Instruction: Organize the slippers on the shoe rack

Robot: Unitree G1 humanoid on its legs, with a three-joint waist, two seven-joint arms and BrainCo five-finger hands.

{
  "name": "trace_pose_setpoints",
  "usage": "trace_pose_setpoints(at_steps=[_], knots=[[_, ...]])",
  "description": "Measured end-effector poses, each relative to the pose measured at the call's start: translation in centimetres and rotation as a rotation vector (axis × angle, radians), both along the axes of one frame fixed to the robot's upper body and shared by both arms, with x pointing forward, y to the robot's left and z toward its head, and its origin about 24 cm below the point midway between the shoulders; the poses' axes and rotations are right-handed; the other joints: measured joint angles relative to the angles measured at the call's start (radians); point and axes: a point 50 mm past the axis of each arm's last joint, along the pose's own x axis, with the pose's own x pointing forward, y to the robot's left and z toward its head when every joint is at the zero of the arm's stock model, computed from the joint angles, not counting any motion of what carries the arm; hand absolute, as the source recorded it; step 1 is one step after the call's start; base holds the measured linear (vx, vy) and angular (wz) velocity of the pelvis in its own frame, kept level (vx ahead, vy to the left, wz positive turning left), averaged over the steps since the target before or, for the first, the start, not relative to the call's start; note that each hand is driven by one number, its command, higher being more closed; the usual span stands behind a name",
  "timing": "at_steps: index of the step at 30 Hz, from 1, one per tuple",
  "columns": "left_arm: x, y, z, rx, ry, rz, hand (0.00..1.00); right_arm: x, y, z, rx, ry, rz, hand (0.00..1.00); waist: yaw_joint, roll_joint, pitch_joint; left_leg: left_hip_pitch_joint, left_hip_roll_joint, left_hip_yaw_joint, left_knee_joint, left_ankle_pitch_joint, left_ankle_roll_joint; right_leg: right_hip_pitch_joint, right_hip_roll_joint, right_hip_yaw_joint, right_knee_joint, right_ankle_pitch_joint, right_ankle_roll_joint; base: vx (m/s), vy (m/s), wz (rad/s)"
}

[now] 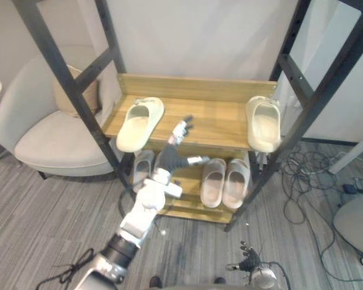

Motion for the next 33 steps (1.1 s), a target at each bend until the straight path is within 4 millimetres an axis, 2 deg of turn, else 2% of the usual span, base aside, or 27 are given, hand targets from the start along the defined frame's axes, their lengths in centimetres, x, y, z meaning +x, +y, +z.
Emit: trace_pose_setpoints(at_steps=[7,13,15,24,29,33], knots=[[2.4,7.9,3.7,0.149,-0.107,0.314,0.0,0.3,0.1,0.2,0.02,-0.008,0.016,0.0,0.0,-0.015,0.009,-0.004,-0.001,0.041,0.0,-0.005,0.001,-0.031,-0.001,0.044,-0.004,0.01,-0.004,-0.04,0.023,-0.18],[4.0,13.5,6.5,0.269,-0.099,0.508,0.0,-0.3,-0.1,0.2,0.031,-0.004,0.012,0.0,0.0,-0.024,0.015,-0.023,-0.003,0.056,0.001,-0.01,0.002,-0.061,-0.002,0.062,-0.004,0.009,0.004,-0.04,0.022,-0.09],[4.5,15.1,7.3,0.305,-0.084,0.562,0.0,-0.4,-0.1,0.2,0.032,-0.002,0.011,0.0,0.0,-0.023,0.018,-0.041,-0.004,0.06,0.002,-0.009,0.004,-0.082,-0.003,0.068,0.0,0.02,-0.004,-0.01,0.018,-0.08],[5.6,18.0,9.3,0.368,-0.017,0.657,0.0,0.2,-0.7,0.8,0.029,-0.045,-0.016,0.0,-0.007,-0.027,0.069,-0.071,-0.007,0.088,0.013,-0.014,0.01,-0.129,-0.003,0.111,0.0,0.033,-0.012,-0.02,0.015,-0.14],[5.7,19.4,8.5,0.427,0.057,0.702,0.0,0.2,-0.8,0.8,0.028,-0.045,-0.019,0.0,-0.015,-0.027,0.075,-0.076,-0.006,0.121,0.018,-0.024,0.009,-0.159,-0.003,0.148,0.014,0.034,-0.014,-0.03,0.015,-0.2],[5.9,19.8,9.8,0.47,0.052,0.722,0.0,0.1,-0.9,0.8,0.032,-0.047,-0.033,0.0,-0.018,-0.035,0.097,-0.094,-0.007,0.138,0.033,-0.034,0.011,-0.185,-0.008,0.164,0.025,0.035,-0.014,-0.06,0.014,-0.13]])
